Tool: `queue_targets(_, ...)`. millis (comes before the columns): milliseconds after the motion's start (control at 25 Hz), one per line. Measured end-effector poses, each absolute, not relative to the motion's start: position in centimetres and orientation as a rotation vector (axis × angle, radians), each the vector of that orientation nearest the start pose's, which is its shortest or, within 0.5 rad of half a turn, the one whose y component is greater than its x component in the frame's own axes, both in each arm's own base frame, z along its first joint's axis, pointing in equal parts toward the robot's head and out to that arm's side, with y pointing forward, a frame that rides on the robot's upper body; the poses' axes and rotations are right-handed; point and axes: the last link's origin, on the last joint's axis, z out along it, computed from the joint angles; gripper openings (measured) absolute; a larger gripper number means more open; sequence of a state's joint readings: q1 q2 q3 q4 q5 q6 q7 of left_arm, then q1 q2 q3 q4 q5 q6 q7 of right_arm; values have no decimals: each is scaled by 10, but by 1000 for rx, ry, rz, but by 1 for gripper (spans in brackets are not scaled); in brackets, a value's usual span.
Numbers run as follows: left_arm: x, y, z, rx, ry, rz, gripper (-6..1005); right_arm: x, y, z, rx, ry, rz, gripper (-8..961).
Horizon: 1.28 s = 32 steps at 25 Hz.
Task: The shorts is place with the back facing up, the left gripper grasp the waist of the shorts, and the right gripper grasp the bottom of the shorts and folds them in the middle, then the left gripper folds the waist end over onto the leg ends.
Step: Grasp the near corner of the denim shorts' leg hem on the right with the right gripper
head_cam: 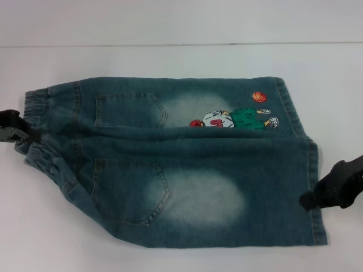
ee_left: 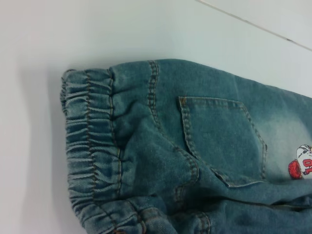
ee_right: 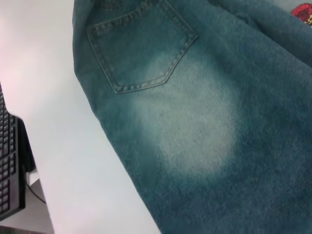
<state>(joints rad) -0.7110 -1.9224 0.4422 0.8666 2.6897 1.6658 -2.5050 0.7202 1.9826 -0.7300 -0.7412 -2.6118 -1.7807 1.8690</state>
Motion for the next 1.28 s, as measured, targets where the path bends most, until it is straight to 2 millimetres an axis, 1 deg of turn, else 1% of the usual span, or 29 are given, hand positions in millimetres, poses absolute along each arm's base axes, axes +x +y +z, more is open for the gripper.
queue_targets(80, -295, 367, 106, -2120, -1834, -97, 38, 268, 333, 32, -2994, 1096, -219, 40)
queue_targets(200, -295, 368, 107, -2122, -1831, -96, 38, 264, 333, 41, -3005, 1119, -242, 70)
queue_targets(280, -294, 368, 107, -2122, -1830, -95, 38, 262, 333, 46, -3014, 1131, -284, 91)
queue_targets(400, -294, 368, 107, -2124, -1830, -94, 38, 263, 331, 49, -3013, 1134, -399, 121)
queue_targets(600, -293, 368, 105, -2127, -1831, -93, 38, 266, 325, 44, -3032, 1121, -607, 368)
queue_targets(840, -293, 368, 104, -2127, -1830, -93, 38, 267, 321, 39, -3039, 1121, -719, 588)
queue_targets(1040, -294, 369, 103, -2125, -1828, -93, 38, 269, 320, 29, -3024, 1120, -793, 591)
queue_targets(1280, -296, 368, 100, -2121, -1833, -93, 38, 269, 322, 17, -3016, 1099, -817, 595)
